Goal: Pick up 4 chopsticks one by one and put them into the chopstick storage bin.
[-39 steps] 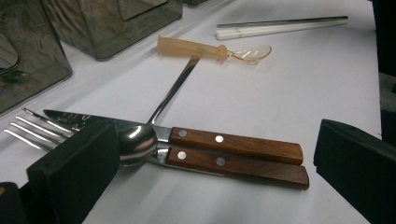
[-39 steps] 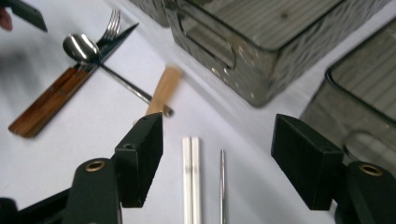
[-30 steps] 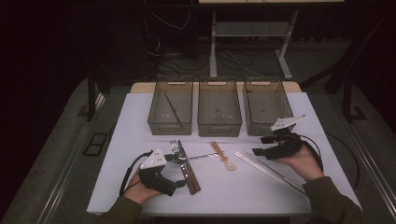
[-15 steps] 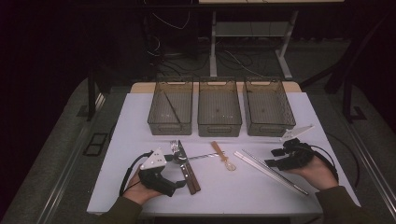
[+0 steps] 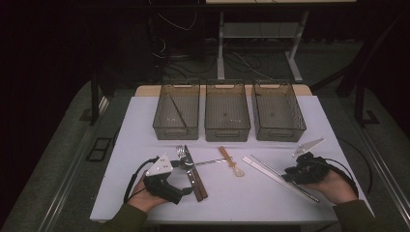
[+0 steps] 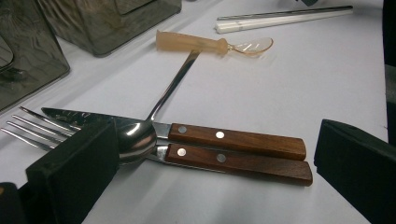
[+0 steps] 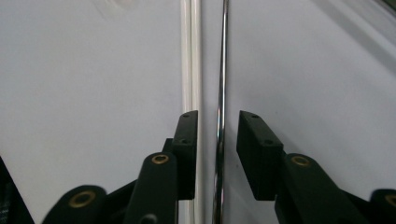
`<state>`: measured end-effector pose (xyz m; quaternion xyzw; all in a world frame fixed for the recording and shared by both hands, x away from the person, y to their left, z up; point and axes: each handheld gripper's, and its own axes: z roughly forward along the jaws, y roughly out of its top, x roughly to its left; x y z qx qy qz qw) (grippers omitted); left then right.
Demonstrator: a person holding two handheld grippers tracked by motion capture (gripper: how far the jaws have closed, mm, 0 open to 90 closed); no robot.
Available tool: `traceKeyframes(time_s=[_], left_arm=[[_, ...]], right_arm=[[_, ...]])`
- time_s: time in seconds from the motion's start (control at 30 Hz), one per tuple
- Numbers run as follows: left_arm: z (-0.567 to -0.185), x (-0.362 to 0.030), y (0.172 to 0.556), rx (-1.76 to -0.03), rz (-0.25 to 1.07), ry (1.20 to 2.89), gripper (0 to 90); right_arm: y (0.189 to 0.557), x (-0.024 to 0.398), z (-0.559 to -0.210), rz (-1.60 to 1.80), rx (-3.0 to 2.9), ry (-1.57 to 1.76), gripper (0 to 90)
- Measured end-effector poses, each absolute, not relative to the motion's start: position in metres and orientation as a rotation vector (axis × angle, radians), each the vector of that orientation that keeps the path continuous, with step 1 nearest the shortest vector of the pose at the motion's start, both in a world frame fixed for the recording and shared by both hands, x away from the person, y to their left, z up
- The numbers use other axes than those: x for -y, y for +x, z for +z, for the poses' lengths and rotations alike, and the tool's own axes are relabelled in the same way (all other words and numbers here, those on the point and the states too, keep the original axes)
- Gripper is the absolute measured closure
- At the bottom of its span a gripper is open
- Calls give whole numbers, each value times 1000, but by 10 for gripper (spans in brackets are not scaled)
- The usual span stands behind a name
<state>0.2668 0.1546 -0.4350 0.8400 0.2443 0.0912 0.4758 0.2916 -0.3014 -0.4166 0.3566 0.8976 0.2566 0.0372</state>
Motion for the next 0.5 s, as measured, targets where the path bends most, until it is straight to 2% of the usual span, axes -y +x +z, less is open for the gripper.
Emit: traceKeyframes(time_s=[0.5], left_arm=[[-435, -154, 267, -596, 225, 2051, 0]], right_arm=[[281, 312, -425, 656, -2793, 1086, 788]])
